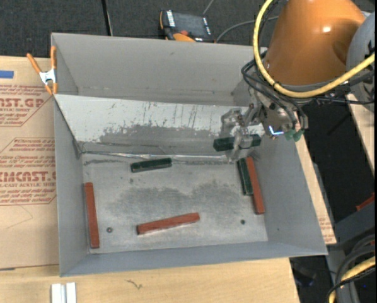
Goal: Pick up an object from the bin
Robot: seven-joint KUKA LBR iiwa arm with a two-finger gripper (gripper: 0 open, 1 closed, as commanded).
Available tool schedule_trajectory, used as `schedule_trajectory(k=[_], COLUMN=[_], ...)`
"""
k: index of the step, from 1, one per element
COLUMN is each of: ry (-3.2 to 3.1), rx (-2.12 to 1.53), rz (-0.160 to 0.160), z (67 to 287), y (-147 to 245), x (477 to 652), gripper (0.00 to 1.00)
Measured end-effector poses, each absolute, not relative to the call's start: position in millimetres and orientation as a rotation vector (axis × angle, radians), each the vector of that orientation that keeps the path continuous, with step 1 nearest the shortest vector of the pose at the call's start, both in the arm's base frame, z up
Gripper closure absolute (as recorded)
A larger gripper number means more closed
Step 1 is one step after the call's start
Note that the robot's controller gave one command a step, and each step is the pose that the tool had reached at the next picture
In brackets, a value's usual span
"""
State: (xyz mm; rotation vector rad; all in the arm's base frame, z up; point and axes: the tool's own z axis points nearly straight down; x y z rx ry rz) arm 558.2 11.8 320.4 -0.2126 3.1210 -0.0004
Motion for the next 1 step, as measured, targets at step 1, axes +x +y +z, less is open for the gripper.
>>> schedule_trajectory(k=[1], ry=[3.140], rx=[0.040], rz=[0.000], z=[316.0], y=[2.2], x=[501.8], gripper=[1.00])
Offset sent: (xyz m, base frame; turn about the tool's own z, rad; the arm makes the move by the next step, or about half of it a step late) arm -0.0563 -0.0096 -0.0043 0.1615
